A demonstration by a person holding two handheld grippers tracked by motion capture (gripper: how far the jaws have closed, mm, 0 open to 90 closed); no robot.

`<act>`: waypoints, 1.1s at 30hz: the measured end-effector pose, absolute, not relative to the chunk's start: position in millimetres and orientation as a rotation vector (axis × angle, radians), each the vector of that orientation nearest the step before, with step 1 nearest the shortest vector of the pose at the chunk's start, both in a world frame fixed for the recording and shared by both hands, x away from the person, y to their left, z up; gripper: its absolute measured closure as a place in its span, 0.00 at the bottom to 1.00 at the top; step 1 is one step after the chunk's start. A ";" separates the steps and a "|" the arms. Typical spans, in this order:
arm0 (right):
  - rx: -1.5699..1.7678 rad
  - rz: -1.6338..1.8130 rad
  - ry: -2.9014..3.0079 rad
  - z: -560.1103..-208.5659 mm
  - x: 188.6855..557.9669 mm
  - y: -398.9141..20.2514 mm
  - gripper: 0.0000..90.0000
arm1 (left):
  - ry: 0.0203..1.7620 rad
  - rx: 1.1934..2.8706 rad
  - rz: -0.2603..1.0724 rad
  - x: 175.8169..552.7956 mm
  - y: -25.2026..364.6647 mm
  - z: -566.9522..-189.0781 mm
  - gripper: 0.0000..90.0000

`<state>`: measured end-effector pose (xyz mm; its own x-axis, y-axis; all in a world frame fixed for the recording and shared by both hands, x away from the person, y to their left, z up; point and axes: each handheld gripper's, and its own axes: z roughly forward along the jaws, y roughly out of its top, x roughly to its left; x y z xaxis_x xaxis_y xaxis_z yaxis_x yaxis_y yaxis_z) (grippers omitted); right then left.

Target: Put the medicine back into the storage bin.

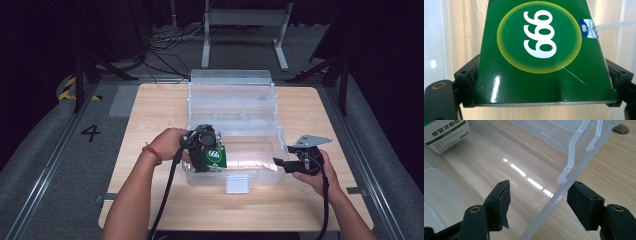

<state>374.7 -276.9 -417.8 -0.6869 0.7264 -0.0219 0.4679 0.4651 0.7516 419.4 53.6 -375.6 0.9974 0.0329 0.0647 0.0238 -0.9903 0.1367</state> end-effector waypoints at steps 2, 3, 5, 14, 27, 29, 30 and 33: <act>1.010 1.064 2.380 -417.8 374.7 -276.7 0.40 | 0.045 3.042 0.099 419.0 51.3 -375.4 0.13; 1.011 1.061 2.380 -417.7 374.6 -276.5 0.40 | 0.049 3.043 0.095 419.3 51.7 -374.8 0.14; 1.011 1.060 2.379 -417.7 374.5 -276.4 0.40 | 0.071 3.019 0.064 420.6 55.3 -373.0 0.15; 1.011 1.066 2.378 -417.9 374.5 -276.6 0.40 | 0.102 2.905 0.057 418.3 73.4 -359.1 0.16; 0.998 1.084 2.381 -415.4 373.8 -281.5 0.38 | 0.204 2.604 0.198 380.8 105.6 -330.2 0.18; 1.006 1.105 2.370 -413.3 373.5 -285.1 0.39 | 0.303 2.545 0.253 373.2 110.5 -332.2 0.18; 1.009 1.111 2.365 -412.1 373.5 -287.0 0.39 | 0.317 2.528 0.262 370.4 112.5 -333.1 0.18; 1.011 1.121 2.350 -409.0 373.2 -290.5 0.39 | 0.299 2.495 0.225 359.1 117.8 -339.5 0.18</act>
<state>373.2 -290.5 -409.0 -0.6857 0.7279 -0.0050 0.4541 0.4331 0.7786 359.1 117.8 -339.5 0.9600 0.2646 0.0912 0.1613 -0.7893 0.5924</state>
